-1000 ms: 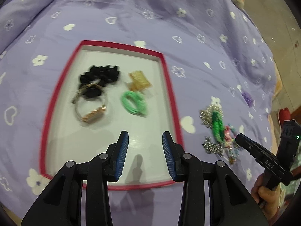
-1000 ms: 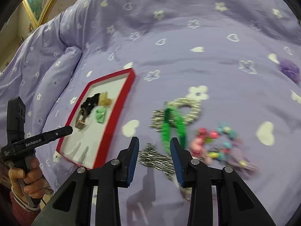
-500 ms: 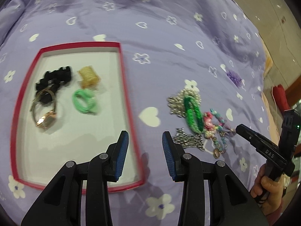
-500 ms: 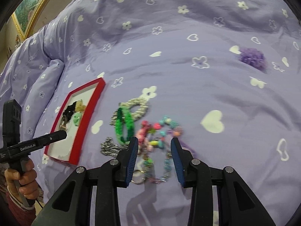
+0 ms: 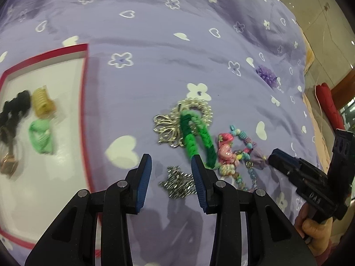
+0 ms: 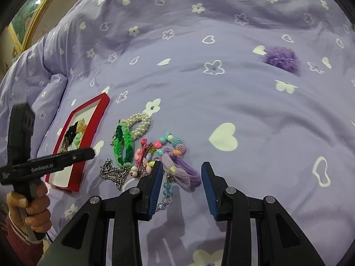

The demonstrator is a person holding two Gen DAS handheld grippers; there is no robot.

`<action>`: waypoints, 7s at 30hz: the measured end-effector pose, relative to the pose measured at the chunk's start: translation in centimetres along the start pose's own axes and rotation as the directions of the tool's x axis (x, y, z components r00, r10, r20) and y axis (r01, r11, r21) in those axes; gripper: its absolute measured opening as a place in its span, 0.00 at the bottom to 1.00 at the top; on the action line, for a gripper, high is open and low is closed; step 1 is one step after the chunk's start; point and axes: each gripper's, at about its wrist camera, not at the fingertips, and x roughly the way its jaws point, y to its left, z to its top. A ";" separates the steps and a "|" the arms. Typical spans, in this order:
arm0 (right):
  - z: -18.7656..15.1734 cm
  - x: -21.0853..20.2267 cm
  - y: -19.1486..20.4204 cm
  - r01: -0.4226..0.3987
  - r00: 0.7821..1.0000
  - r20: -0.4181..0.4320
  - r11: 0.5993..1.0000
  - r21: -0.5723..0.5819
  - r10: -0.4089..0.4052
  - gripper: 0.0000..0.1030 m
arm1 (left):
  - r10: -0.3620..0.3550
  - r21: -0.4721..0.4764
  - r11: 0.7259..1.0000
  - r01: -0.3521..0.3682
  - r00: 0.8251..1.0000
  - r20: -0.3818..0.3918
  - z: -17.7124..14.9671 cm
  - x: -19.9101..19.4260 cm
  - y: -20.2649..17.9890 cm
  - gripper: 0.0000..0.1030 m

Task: Organize jewelry
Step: 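Move both open tools back over the remaining jewelry pile, then grasp the green braided band with the left tool while the right tool grasps the purple bow clip, then drop green band into lid with left tool while right tool drops bow clip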

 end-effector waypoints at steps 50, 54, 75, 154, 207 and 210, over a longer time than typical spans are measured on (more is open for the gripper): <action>-1.7 1.5 9.3 -0.199 0.979 -0.063 0.971 -0.135 0.192 0.12 | 0.009 -0.080 0.997 0.002 0.991 0.137 -4.6 -7.1 5.3 0.09; -1.8 1.3 9.8 -0.219 0.975 -0.056 0.966 -0.137 0.213 0.12 | 0.016 -0.091 0.996 -0.004 0.990 0.139 -5.0 -7.5 5.9 0.09; -1.9 1.6 3.3 -0.103 0.994 -0.036 0.994 0.023 0.104 0.16 | 0.011 -0.091 0.996 0.002 0.990 0.141 -5.6 -8.0 5.9 0.09; -1.5 -1.2 3.0 -0.070 0.996 0.058 0.997 0.026 0.068 0.05 | 0.020 -0.108 0.994 -0.002 0.985 0.173 -6.9 -9.9 7.5 0.09; -0.2 13.8 25.7 -0.323 0.935 -0.240 0.908 -0.265 0.262 0.27 | 0.220 -0.378 0.910 -0.169 0.971 0.096 -8.0 -8.8 22.1 0.12; -0.2 13.5 25.7 -0.327 0.934 -0.239 0.907 -0.265 0.267 0.27 | 0.227 -0.370 0.912 -0.176 0.969 0.097 -8.2 -9.0 21.8 0.20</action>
